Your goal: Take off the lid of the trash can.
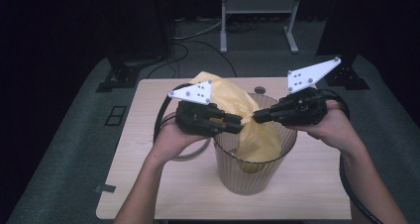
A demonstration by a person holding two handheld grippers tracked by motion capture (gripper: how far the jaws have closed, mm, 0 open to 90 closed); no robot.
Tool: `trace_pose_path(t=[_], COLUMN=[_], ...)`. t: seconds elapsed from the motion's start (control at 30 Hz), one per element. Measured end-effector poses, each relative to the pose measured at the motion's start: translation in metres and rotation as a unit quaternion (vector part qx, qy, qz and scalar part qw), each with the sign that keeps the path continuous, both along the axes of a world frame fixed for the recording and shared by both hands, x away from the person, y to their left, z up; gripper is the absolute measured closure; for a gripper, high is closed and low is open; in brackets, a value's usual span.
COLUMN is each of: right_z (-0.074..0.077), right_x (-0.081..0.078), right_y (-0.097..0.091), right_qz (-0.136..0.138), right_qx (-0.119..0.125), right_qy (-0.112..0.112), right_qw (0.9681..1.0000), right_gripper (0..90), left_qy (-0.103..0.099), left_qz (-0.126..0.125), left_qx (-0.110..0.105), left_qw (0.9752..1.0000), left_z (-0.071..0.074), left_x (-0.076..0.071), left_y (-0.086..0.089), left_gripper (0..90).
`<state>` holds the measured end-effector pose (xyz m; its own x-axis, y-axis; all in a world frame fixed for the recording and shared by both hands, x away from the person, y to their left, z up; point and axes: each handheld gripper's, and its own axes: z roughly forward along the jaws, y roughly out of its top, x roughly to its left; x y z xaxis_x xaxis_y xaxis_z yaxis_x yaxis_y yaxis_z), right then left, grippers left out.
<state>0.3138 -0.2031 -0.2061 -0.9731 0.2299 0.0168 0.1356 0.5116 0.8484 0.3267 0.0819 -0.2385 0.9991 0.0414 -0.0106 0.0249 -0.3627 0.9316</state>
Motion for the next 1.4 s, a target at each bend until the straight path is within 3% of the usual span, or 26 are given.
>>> trace_pose_path(t=[0.03,0.13,0.27,0.63,0.7,0.97,1.07,1.13,1.23,1.4], right_z=[0.001,0.003,0.006,0.014,0.014,0.015,0.014,0.013,0.012,0.012], right_x=[-0.001,-0.003,-0.004,-0.006,-0.006,-0.007,-0.007,-0.007,-0.007,-0.008], right_y=[-0.004,-0.015,-0.025,-0.036,-0.038,-0.043,-0.043,-0.043,-0.045,-0.047], right_qz=[0.001,0.001,-0.002,-0.006,-0.005,-0.009,-0.007,-0.007,-0.009,-0.010], right_qx=[0.005,0.023,0.039,0.060,0.062,0.064,0.064,0.063,0.062,0.062], right_qy=[-0.001,0.002,-0.002,-0.009,-0.010,-0.010,-0.011,-0.009,-0.009,-0.009], right_qw=[1.0000,0.9997,0.9992,0.9981,0.9980,0.9979,0.9979,0.9979,0.9980,0.9980], right_gripper=[90.0,90.0,90.0,90.0,90.0,90.0,90.0,90.0,90.0,90.0], left_qy=[0.000,0.007,0.015,0.040,0.054,0.101,0.110,0.116,0.115,0.127], left_qz=[0.000,0.032,0.062,0.114,0.130,0.134,0.126,0.116,0.110,0.110], left_qx=[0.000,-0.018,-0.017,-0.001,-0.006,-0.027,-0.033,-0.051,-0.060,-0.069], left_qw=[1.0000,0.9993,0.9978,0.9927,0.9900,0.9854,0.9854,0.9851,0.9854,0.9834], left_z=[0.000,-0.002,-0.006,-0.023,-0.030,-0.043,-0.044,-0.042,-0.039,-0.035], left_x=[0.000,0.004,0.009,0.019,0.024,0.035,0.041,0.042,0.041,0.048], left_y=[0.000,0.027,0.045,0.063,0.071,0.080,0.076,0.075,0.075,0.072], left_gripper=[63.4,59.6,54.2,38.4,36.5,30.6,28.9,28.8,28.7,32.8])
